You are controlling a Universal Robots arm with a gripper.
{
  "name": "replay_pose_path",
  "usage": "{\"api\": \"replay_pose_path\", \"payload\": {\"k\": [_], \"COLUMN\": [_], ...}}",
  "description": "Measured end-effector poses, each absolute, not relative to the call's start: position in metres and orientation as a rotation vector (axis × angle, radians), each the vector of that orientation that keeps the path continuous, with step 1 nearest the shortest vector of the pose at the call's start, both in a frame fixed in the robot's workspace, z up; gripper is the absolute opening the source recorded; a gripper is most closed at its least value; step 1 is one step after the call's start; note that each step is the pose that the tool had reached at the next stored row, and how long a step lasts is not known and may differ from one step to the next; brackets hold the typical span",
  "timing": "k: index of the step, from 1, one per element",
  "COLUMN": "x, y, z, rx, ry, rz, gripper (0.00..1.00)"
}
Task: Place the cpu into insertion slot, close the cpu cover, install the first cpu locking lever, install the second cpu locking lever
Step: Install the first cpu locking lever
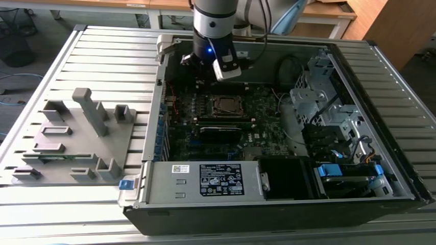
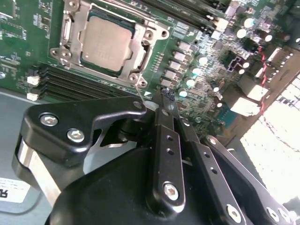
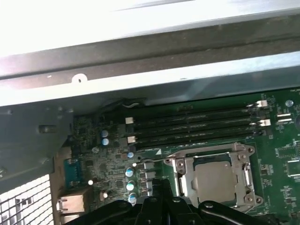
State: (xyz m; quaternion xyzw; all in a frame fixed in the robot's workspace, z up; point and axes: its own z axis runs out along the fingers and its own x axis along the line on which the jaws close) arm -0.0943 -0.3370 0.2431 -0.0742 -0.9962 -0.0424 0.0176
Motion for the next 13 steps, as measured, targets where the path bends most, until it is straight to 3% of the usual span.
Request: {"api": "replay_pose_path", "payload": {"k": [13], "x": [-0.0962], "y": [-0.3373], "z": [0.2521], "rx": [-0.23], "ry": [-3.095], "rz": [-0.138], "gripper": [0.1]}}
